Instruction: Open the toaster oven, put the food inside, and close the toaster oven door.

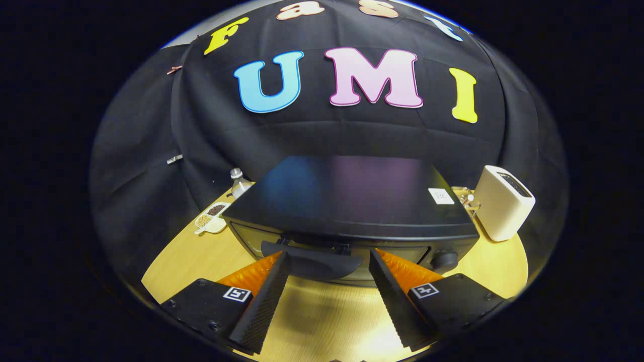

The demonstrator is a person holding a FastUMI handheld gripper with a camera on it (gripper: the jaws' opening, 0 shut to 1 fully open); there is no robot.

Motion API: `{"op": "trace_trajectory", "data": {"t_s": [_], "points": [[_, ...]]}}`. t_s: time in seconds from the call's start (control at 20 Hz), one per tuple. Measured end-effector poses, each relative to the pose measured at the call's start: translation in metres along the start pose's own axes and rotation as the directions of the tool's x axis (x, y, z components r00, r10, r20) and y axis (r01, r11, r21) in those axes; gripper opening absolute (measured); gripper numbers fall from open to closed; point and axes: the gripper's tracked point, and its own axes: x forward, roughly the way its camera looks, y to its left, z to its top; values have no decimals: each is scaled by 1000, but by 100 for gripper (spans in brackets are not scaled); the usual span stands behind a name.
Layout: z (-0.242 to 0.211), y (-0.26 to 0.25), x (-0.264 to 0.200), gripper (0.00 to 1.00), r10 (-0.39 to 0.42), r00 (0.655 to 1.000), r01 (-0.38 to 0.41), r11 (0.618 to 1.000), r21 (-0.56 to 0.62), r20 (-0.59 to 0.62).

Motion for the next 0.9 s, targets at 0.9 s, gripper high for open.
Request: {"op": "trace_trajectory", "data": {"t_s": [0.9], "points": [[91,-119,-204,98,-277,890,296,955,3,361]]}}
